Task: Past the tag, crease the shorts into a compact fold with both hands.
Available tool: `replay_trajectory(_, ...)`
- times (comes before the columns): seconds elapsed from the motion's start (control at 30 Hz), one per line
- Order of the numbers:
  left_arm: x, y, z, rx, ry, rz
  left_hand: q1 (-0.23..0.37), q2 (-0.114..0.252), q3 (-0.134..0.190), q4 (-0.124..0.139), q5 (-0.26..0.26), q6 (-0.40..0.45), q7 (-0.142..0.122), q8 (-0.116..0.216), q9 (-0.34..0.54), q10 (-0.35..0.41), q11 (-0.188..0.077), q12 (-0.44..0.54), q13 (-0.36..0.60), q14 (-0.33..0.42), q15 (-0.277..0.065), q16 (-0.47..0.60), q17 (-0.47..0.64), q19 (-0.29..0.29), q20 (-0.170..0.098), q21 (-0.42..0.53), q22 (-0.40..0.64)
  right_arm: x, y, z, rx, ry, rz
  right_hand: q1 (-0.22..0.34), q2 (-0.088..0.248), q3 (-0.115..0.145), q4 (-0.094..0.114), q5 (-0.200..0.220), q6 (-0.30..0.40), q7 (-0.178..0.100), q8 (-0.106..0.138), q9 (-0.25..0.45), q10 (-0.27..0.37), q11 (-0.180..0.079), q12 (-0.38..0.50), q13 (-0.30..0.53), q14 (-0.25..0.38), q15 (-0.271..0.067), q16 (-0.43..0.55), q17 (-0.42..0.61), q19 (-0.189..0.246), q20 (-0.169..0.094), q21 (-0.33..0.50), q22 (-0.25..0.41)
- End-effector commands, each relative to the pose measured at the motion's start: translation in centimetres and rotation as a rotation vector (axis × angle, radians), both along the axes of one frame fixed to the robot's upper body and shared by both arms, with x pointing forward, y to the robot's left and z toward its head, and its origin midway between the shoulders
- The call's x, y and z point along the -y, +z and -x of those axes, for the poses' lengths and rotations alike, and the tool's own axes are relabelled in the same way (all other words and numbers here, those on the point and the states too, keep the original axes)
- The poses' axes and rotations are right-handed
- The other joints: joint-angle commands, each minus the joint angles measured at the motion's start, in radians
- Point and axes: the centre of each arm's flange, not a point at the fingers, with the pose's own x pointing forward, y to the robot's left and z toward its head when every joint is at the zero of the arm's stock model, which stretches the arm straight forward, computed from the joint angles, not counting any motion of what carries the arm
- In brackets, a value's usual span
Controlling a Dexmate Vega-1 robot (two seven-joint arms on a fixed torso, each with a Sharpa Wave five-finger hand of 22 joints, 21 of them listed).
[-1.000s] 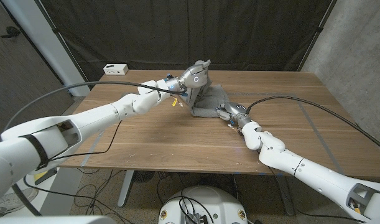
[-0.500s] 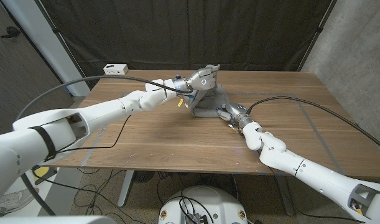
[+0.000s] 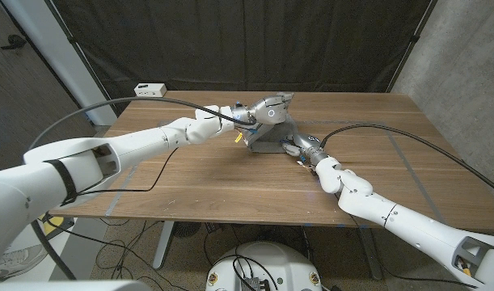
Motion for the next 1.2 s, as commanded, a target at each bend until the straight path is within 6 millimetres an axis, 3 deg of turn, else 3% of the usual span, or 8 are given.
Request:
replay_trajectory(0.03, 1.5, -1.2, -1.0, -0.017, -0.046, -0.036, 0.012, -0.003, -0.008, -0.003, -0.002, -0.003, 0.002, 0.005, -0.007, 0.008, 0.001, -0.004, 0.000, 0.005, -0.165, 0.009, 0.003, 0.005, -0.015, 0.008, 0.001, 0.0, 0.0, 0.1, -0.042, 0.013, 0.017, 0.016, -0.007, 0.004, -0.015, -0.002, -0.005, -0.003, -0.004, 0.000, -0.004, 0.003, 0.004, 0.005, -0.002, -0.049, 0.005, 0.002, 0.004, 0.006, 0.005, 0.006)
replay_trajectory(0.3, 2.0, -1.9, -1.7, -0.012, -0.078, -0.036, 0.028, -0.006, -0.015, -0.014, -0.017, -0.032, 0.001, -0.023, -0.034, -0.004, 0.004, -0.007, -0.007, 0.009, -0.167, 0.006, 0.003, 0.006, -0.016, 0.016, -0.001, 0.1, 0.1, 0.1, -0.031, 0.015, 0.014, 0.032, -0.010, 0.007, -0.037, -0.001, -0.011, -0.003, -0.005, 0.001, -0.011, 0.007, 0.003, 0.005, -0.005, -0.049, 0.006, 0.000, 0.005, 0.008, 0.006, 0.006)
replay_trajectory(0.43, 2.2, -2.3, -1.9, -0.008, -0.104, -0.025, 0.033, -0.005, -0.022, -0.014, -0.030, -0.096, -0.003, -0.070, -0.050, -0.065, 0.010, -0.032, -0.025, -0.001, -0.167, 0.000, 0.001, 0.008, -0.019, 0.028, -0.004, 0.1, 0.1, 0.0, -0.039, 0.017, 0.012, 0.034, -0.010, 0.006, -0.041, -0.002, -0.011, -0.004, -0.005, 0.001, -0.011, 0.001, 0.003, 0.005, -0.007, -0.049, 0.007, 0.001, 0.005, 0.009, 0.006, 0.006)
replay_trajectory(0.6, 2.4, -2.5, -1.7, -0.016, -0.122, -0.014, -0.008, -0.022, -0.056, 0.001, -0.022, -0.308, -0.008, -0.171, -0.050, -0.193, 0.015, -0.045, -0.044, -0.054, -0.164, -0.008, -0.003, 0.008, -0.018, 0.047, -0.010, 0.0, 0.1, 0.0, -0.040, 0.019, 0.014, 0.037, -0.013, 0.004, -0.047, -0.002, -0.012, -0.004, -0.004, 0.001, -0.011, 0.002, 0.004, 0.005, -0.006, -0.048, 0.009, 0.001, 0.006, 0.010, 0.007, 0.006)
replay_trajectory(0.7, 2.5, -2.6, -1.5, -0.031, -0.129, -0.006, -0.066, -0.030, -0.067, 0.021, 0.000, -0.411, -0.011, -0.180, -0.047, -0.265, 0.019, -0.048, -0.048, -0.075, -0.163, -0.020, -0.018, 0.010, -0.015, 0.051, -0.017, 0.0, 0.1, 0.0, -0.043, 0.018, 0.018, 0.037, -0.013, 0.002, -0.049, -0.002, -0.012, -0.004, -0.004, 0.001, -0.011, 0.004, 0.004, 0.005, -0.006, -0.048, 0.010, 0.002, 0.005, 0.011, 0.007, 0.006)
replay_trajectory(0.9, 2.6, -2.5, -1.0, -0.059, -0.141, 0.021, -0.188, -0.056, -0.106, 0.070, 0.036, -0.514, -0.013, -0.179, -0.049, -0.322, 0.018, -0.043, -0.049, -0.096, -0.152, -0.021, -0.021, 0.010, -0.013, 0.052, -0.022, -0.1, 0.3, 0.1, -0.041, 0.022, 0.022, 0.039, -0.016, 0.001, -0.054, -0.002, -0.012, -0.002, -0.004, 0.002, -0.011, 0.008, 0.004, 0.005, -0.007, -0.047, 0.010, 0.001, 0.006, 0.013, 0.007, 0.006)
replay_trajectory(1.07, 2.3, -2.3, -0.3, -0.075, -0.162, 0.063, -0.293, -0.034, -0.128, 0.132, 0.064, -0.577, -0.014, -0.179, -0.050, -0.369, 0.018, -0.044, -0.048, -0.114, -0.149, -0.020, -0.020, 0.006, -0.004, 0.052, -0.022, -0.2, 0.5, 0.3, -0.032, 0.020, 0.037, 0.039, -0.015, -0.001, -0.057, -0.002, -0.012, -0.002, -0.003, 0.002, -0.009, 0.006, 0.006, 0.005, -0.007, -0.042, 0.011, 0.002, 0.006, 0.014, 0.007, 0.006)
replay_trajectory(1.2, 1.9, -2.0, 0.2, -0.092, -0.171, 0.133, -0.396, -0.011, -0.151, 0.200, 0.081, -0.651, -0.014, -0.176, -0.051, -0.426, 0.019, -0.044, -0.048, -0.135, -0.145, -0.018, -0.019, 0.001, 0.000, 0.052, -0.022, -0.1, 0.7, 0.8, -0.034, 0.020, 0.049, 0.041, -0.015, -0.002, -0.060, -0.002, -0.011, -0.002, -0.003, 0.002, -0.008, 0.007, 0.007, 0.006, -0.009, -0.038, 0.012, 0.003, 0.006, 0.015, 0.007, 0.006)
